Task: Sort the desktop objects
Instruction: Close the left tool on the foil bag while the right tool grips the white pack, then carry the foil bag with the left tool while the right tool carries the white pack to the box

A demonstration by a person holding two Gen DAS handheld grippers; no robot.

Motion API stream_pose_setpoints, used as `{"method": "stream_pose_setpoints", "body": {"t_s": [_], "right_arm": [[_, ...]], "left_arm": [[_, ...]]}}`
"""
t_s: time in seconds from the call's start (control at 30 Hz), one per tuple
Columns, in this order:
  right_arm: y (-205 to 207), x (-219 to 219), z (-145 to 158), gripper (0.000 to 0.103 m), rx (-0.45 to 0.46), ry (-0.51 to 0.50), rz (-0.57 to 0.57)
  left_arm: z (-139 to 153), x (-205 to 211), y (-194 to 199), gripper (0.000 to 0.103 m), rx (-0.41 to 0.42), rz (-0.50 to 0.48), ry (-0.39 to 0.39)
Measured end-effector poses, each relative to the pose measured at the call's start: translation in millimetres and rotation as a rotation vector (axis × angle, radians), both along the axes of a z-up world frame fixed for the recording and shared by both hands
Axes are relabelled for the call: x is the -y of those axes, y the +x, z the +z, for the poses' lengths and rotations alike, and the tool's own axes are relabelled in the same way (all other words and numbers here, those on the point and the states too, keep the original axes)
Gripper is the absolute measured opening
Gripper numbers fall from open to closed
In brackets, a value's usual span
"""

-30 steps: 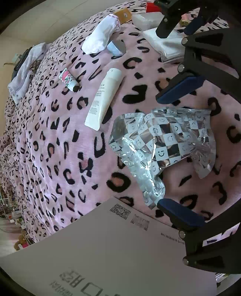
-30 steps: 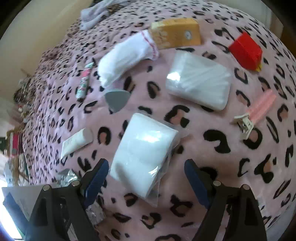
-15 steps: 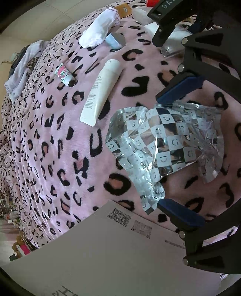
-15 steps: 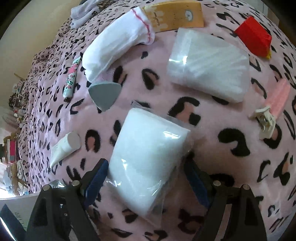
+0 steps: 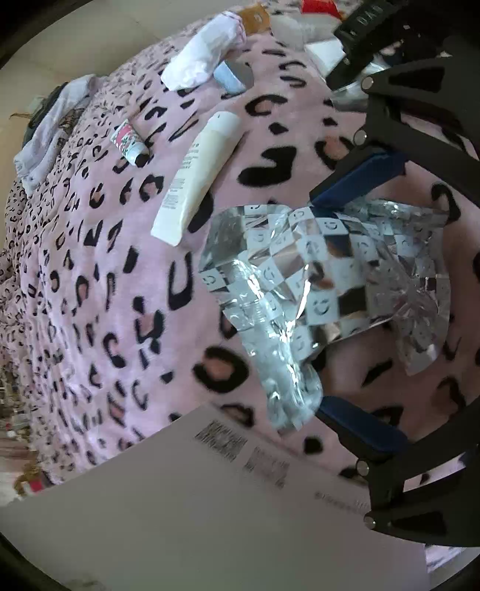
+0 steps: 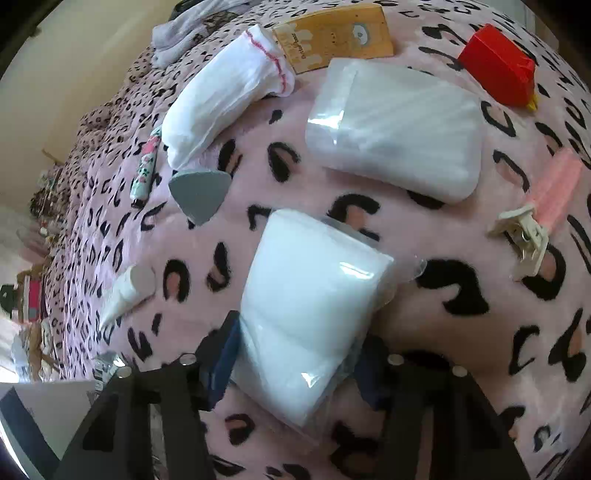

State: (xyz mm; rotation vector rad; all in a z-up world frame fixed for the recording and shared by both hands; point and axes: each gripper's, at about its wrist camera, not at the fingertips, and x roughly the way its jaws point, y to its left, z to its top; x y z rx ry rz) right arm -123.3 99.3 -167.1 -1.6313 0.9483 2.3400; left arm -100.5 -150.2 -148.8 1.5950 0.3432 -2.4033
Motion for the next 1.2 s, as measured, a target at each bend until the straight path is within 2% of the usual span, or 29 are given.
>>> {"method": "stream_pose_setpoints", "body": {"t_s": [0.1,0.13,0.23,0.33,0.7,1.0,1.2], "right_arm": [[4.9,-2.2,2.3,0.046,-0.017,0.008,0.018],[5.9,-2.5,2.7,0.045,-0.026,0.008,0.02],[6.7,-2.2,4.4,0.039,-0.043,0.02,0.038],[8.4,-1.7,6.2,0.037,-0.057,0.033,0.061],[19.3,-0.4,27.4,0.034,-0.123,0.028,0.102],[32.2,8.1,59.0,0.034,-0.166,0.036,0.166],[46.7,11.9,82.8,0.034,-0.18,0.092,0.223]], "left_arm": [[-4.6,-1.6,3.7,0.074,-0.026,-0.009,0.061],[-5.4,-2.7,4.6,0.062,-0.036,-0.012,0.088],[-4.8,-9.3,3.5,0.06,-0.031,-0.011,0.061],[-2.2,-12.1,4.3,0.054,-0.033,-0.015,0.045],[15.0,-13.5,14.3,0.053,-0.061,-0.02,0.019],[53.6,-14.6,31.7,0.053,-0.077,-0.034,-0.007],[86.5,-13.2,52.4,0.053,-0.092,-0.025,-0.02]]}}
